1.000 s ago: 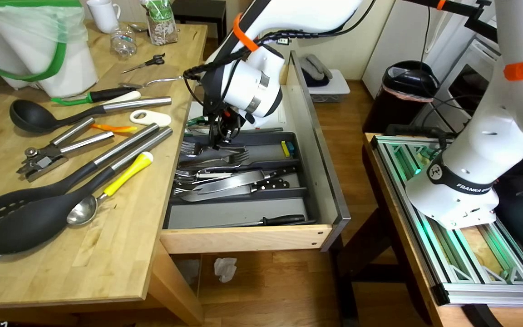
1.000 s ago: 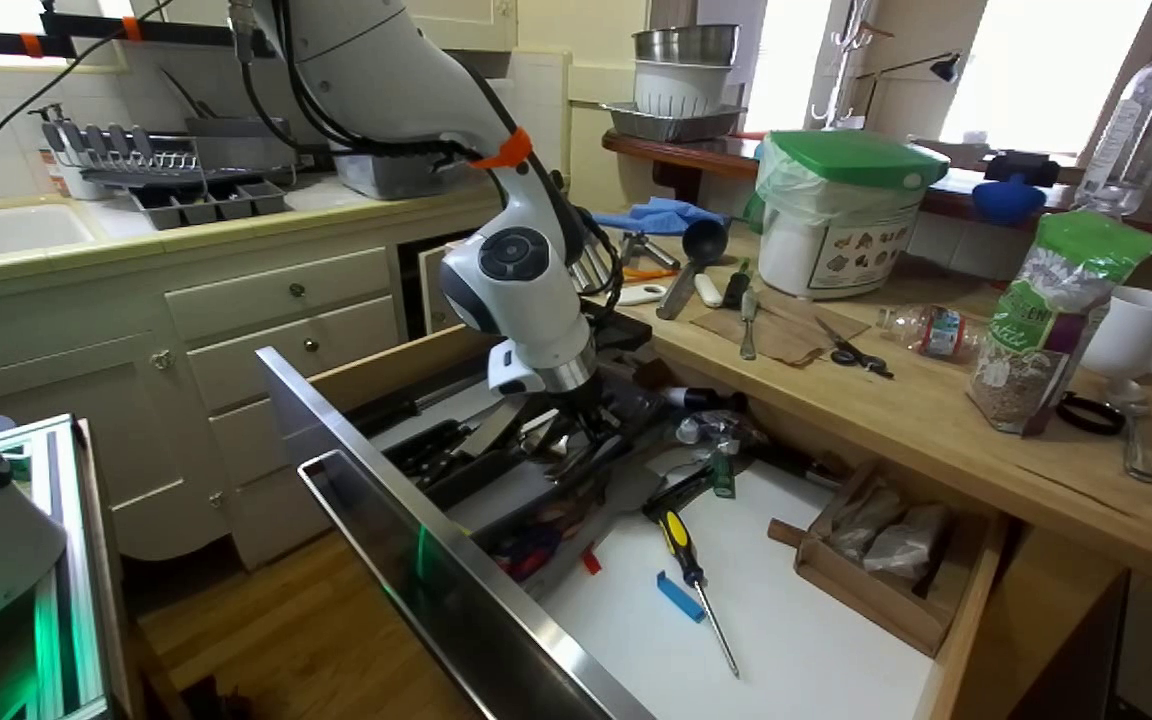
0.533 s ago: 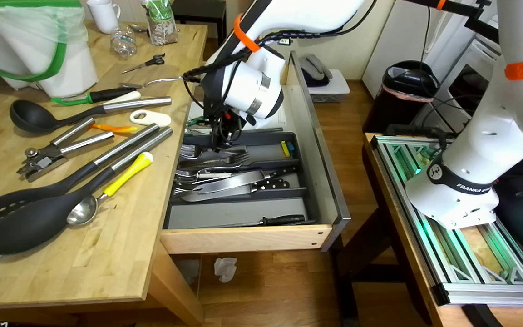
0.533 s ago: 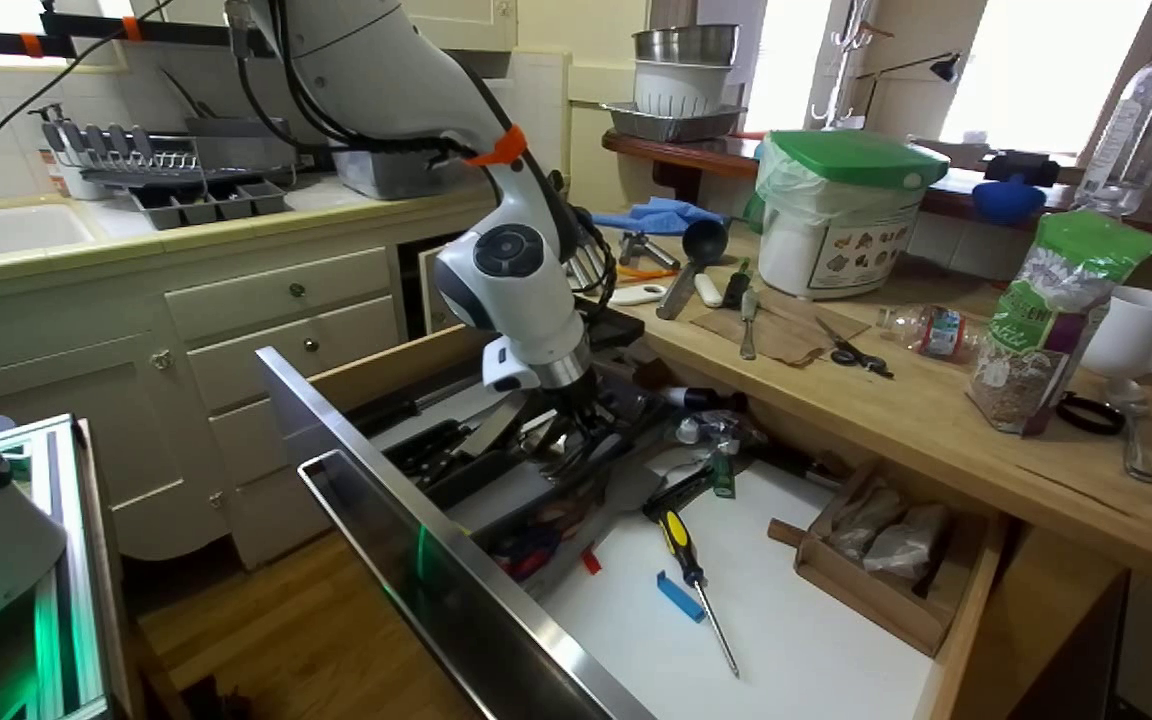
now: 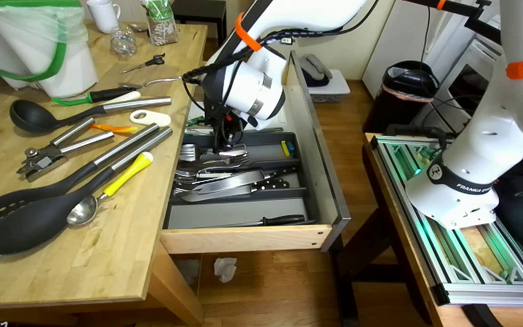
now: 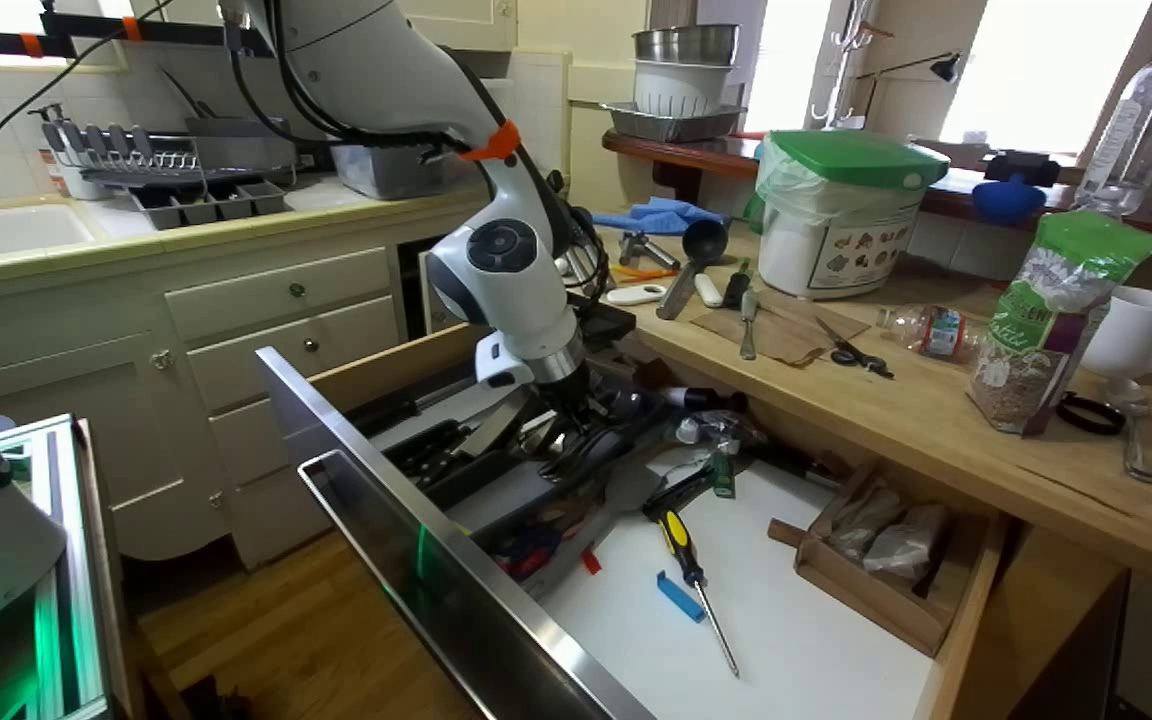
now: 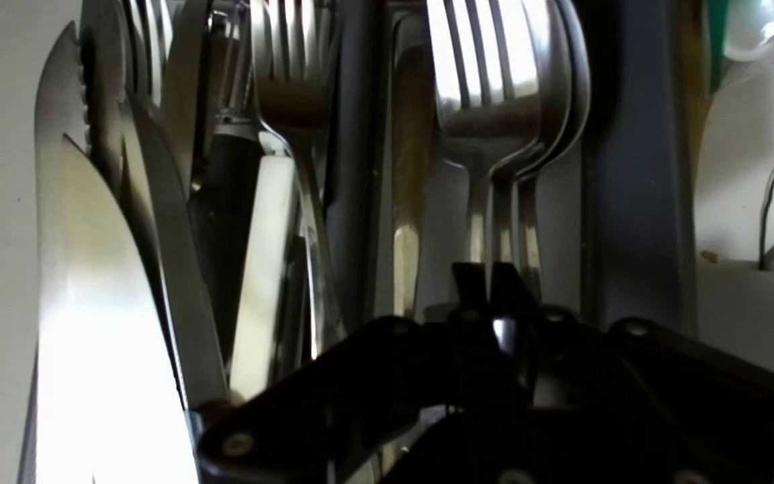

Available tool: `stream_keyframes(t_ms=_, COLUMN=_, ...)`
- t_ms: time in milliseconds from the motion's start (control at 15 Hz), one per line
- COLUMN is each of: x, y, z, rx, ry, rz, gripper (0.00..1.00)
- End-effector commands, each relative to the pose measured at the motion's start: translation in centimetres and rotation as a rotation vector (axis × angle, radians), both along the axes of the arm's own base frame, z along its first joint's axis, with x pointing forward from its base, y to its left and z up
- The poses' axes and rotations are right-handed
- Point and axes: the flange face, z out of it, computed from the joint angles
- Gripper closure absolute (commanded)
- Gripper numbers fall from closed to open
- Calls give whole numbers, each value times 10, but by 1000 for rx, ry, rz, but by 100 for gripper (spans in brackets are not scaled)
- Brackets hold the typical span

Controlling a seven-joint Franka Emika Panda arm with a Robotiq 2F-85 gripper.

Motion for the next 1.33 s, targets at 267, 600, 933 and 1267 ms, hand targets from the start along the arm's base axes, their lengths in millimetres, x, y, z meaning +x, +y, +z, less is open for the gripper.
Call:
stream_keyframes(t_ms=267, x=-15, y=8, z=8, rx=-7, ry=-5, rz=0, gripper=97)
stream_keyframes(t_ms=600, x=-16, y=4, z=2, rx=-1, ry=6, rz=-1, gripper=97)
stream_keyframes(t_ms=933, x=-17, y=2, z=4, rx=-29, ry=6, rz=-5, gripper=97)
stream_keyframes(t_ms=1267, x=-13, y=-3, z=13, rx=-92, ry=-2, rz=-10, gripper=64)
